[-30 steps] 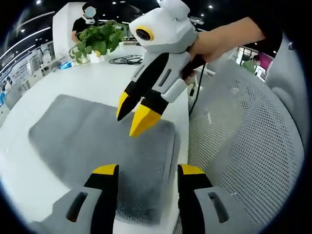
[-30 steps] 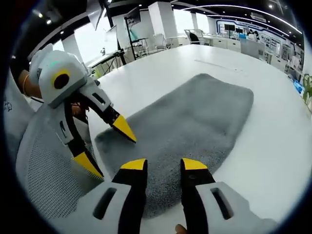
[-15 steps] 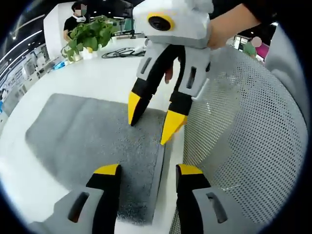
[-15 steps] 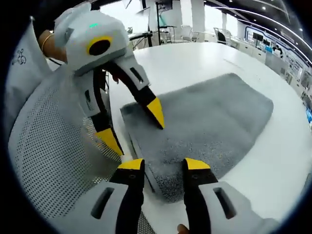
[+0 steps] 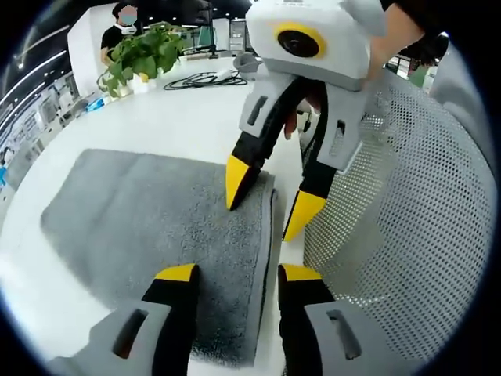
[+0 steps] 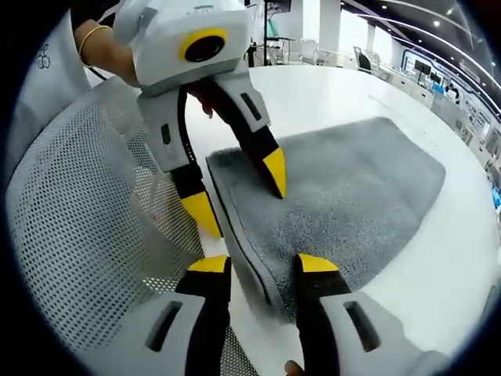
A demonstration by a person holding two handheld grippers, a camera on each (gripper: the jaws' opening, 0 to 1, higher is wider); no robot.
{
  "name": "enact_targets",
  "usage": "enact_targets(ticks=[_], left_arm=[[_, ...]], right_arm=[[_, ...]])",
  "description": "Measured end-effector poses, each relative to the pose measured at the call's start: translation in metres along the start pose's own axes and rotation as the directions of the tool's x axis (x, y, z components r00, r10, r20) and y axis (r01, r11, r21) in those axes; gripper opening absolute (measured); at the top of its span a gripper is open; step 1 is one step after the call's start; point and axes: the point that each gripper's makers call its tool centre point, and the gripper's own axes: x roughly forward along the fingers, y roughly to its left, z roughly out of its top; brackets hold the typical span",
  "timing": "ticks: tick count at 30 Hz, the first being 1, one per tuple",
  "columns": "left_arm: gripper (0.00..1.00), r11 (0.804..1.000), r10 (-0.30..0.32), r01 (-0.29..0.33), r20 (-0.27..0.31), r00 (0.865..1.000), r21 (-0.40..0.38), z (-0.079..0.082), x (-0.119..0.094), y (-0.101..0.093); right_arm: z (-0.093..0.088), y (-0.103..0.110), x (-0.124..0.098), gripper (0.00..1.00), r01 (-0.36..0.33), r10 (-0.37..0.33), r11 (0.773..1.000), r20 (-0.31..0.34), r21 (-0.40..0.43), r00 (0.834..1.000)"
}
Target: Fold the towel on the table until its edges align and the towel forms a compact rectangular stack.
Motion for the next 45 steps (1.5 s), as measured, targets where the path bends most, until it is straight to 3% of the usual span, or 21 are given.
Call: enact_targets(ticks=[8,13,21,24,26,34,39,42,45], left_arm=[[0.36,0.997,0.021,-0.017,-0.049,0.999,0.080,-0.002,0.003,0.003],[0.35,0.998,0.035,-0.032,-0.036,0.999,0.057,-0.001,0.000,0.003],[0.26,0.997,0.068,-0.067,-0.024,0.997,0.045,-0.002,0.002,0.010],[0.17,0.993,0.104,-0.103,-0.014,0.994,0.053,-0.003,0.003,0.018],[0.14,0.995,0.098,-0.097,-0.009,0.995,0.023,-0.001,0.002,0.019],[0.11,0.992,0.026,-0.025,0.009,1.000,-0.126,-0.002,0.002,0.022],[0.11,0.972,-0.027,0.034,0.031,0.999,-0.234,0.005,-0.004,0.022],[0.10,0.945,-0.046,0.061,0.053,0.998,-0.322,0.005,-0.003,0.027],[0.10,0.932,-0.058,0.076,0.061,0.996,-0.355,0.003,-0.003,0.030]], right_arm=[[-0.002,-0.004,0.000,0.25,0.010,-0.010,1.000,0.003,-0.016,1.000],[-0.003,-0.002,0.003,0.26,0.015,-0.016,0.998,-0.013,-0.059,1.000],[-0.004,-0.003,0.006,0.25,0.038,-0.042,0.994,-0.036,-0.105,0.998],[-0.004,-0.005,0.006,0.25,0.044,-0.048,0.994,-0.039,-0.096,0.998],[-0.003,-0.004,0.006,0.25,0.049,-0.051,0.997,-0.033,-0.063,0.998],[-0.001,0.001,0.004,0.30,0.059,-0.063,0.994,-0.047,-0.087,0.997],[0.004,-0.002,0.000,0.29,0.103,-0.111,0.984,-0.047,-0.144,0.993],[0.004,-0.004,-0.001,0.29,0.122,-0.132,0.978,-0.047,-0.172,0.990],[0.004,-0.007,0.000,0.29,0.137,-0.147,0.975,-0.047,-0.175,0.988]])
